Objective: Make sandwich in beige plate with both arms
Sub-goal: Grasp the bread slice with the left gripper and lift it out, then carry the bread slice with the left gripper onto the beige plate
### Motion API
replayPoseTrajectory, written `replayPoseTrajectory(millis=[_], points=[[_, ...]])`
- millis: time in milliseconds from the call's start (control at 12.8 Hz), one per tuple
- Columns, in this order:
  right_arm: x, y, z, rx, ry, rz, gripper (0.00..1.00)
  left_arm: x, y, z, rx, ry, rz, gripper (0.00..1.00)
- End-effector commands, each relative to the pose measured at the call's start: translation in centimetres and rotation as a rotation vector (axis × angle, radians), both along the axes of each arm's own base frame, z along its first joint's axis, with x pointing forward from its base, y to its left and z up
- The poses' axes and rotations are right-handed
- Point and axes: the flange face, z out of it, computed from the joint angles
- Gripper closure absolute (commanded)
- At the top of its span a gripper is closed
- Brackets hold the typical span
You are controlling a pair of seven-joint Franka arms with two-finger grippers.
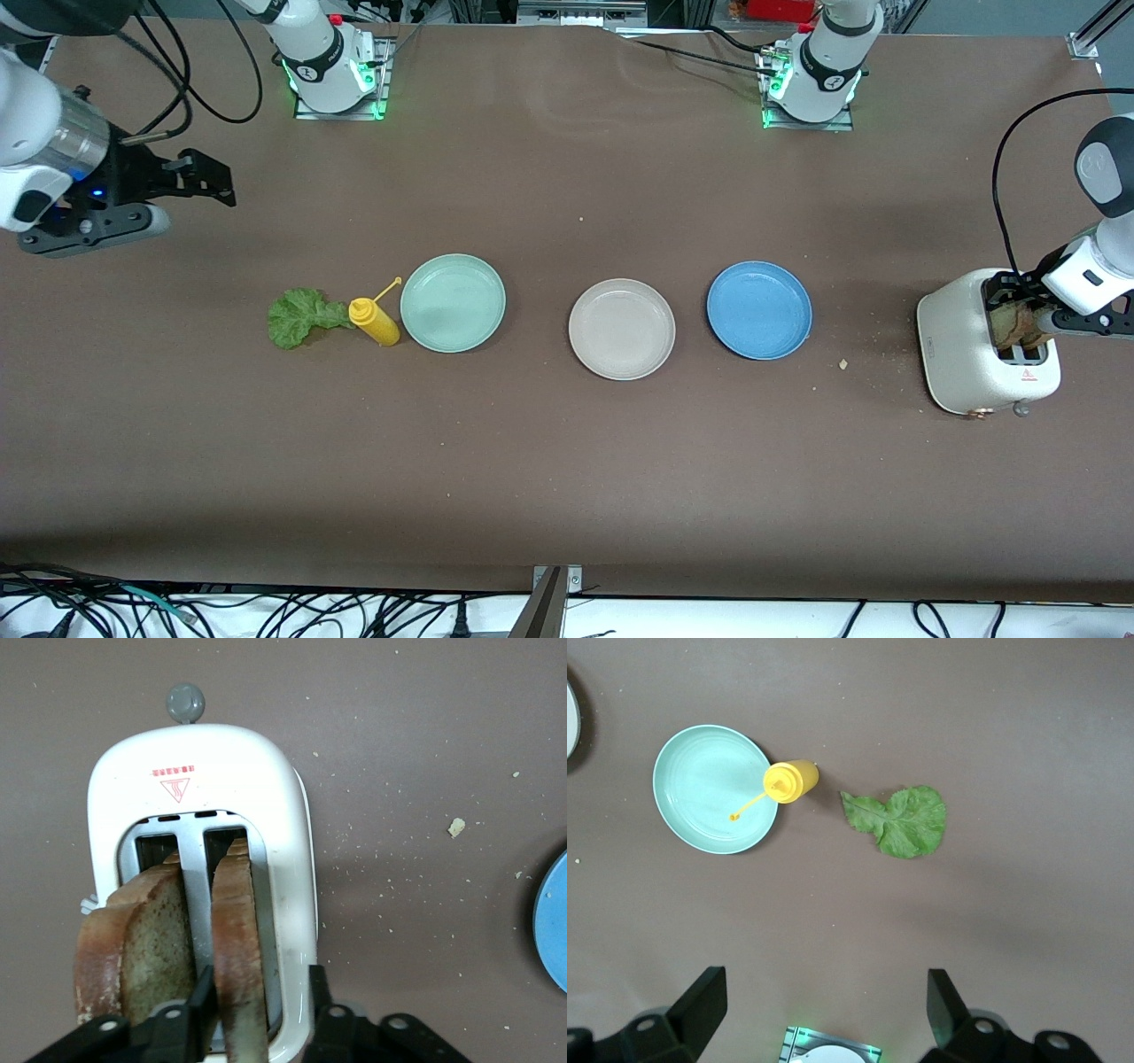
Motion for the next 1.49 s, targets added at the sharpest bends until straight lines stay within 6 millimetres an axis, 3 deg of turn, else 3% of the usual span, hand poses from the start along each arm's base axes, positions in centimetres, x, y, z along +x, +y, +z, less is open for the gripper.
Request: replayPoseTrajectory(millis=[0, 235, 470, 705, 783, 940, 1018, 1175, 1410], points=[[-0.2, 0.2, 0.3, -0.019, 0.006, 0.007, 0.0, -0.7, 0.1, 1.4, 0.026, -0.003, -0.022, 1.0], [-0.9, 2.5, 0.2, -0.024, 0.015, 0.049, 0.0, -0.3, 0.3, 4.2, 0.03, 0.015, -0.013, 1.0], [-0.9, 2.9, 0.2, -0.023, 0.015, 0.064, 0.0, 0.8, -0.7, 10.3, 0.03, 0.061, -0.016, 1.0], [-0.9, 2.9, 0.0, -0.022, 0.023, 0.064, 0.0, 1.7, -4.5, 14.7, 0.029, 0.076, -0.07, 1.0], [-1.0, 2.9, 0.1, -0.022, 0.021, 0.064, 0.0, 1.9, -6.8, 16.0, 0.027, 0.09, -0.101, 1.0], [-1.2, 2.7, 0.1, -0.023, 0.036, 0.063, 0.0, 2.3, -12.1, 16.5, 0.007, 0.087, -0.092, 1.0], [-1.2, 2.6, 0.2, -0.02, 0.037, 0.061, 0.0, 2.4, -16.0, 16.3, -0.008, 0.089, -0.106, 1.0], [-1.1, 2.3, 0.1, -0.019, 0.04, 0.055, 0.0, 2.1, -24.5, 14.3, -0.029, 0.134, -0.148, 1.0], [-1.1, 2.1, 0.0, -0.012, 0.045, 0.05, 0.0, 2.0, -32.7, 9.6, -0.189, 0.245, -0.117, 1.0]])
